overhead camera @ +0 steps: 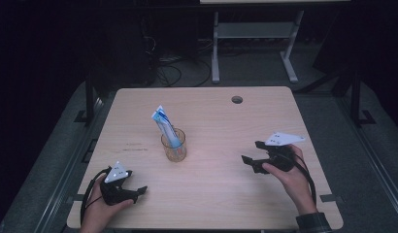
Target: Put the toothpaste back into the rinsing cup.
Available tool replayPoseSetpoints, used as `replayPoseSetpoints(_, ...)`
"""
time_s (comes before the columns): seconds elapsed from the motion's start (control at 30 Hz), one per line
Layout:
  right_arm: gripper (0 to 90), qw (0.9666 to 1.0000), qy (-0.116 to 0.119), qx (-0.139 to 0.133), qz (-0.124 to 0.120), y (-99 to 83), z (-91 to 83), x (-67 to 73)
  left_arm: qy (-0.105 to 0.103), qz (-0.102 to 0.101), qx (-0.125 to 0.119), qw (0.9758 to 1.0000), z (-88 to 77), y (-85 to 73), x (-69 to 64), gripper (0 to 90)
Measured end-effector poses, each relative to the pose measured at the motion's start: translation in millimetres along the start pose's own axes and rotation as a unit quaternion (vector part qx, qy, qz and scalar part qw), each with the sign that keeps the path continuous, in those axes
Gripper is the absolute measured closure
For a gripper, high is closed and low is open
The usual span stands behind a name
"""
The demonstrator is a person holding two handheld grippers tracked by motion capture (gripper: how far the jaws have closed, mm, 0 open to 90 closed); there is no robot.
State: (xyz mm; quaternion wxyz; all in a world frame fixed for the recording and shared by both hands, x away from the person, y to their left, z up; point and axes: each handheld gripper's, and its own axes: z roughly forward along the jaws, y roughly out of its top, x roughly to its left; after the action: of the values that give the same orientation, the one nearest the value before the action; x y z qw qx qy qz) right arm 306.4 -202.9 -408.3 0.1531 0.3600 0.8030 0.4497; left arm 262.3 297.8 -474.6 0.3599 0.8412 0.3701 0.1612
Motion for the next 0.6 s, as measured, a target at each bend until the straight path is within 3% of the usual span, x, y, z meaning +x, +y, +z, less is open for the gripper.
replayPoseSetpoints(0.3,19.7,0.9982,-0.039,0.041,0.022,-50.7,-16.4,-11.0,0.0,0.001,0.0,1.0,0.1,0.1,0.4,13.7)
replayPoseSetpoints(0.5,18.4,0.9955,-0.071,0.048,0.041,-79.6,-35.8,-13.1,0.0,0.002,0.0,1.0,0.2,0.2,0.3,13.6)
replayPoseSetpoints(0.6,17.2,0.9945,-0.078,0.057,0.04,-90.3,-40.8,-12.8,0.0,0.002,0.001,1.0,0.2,0.2,0.3,13.5)
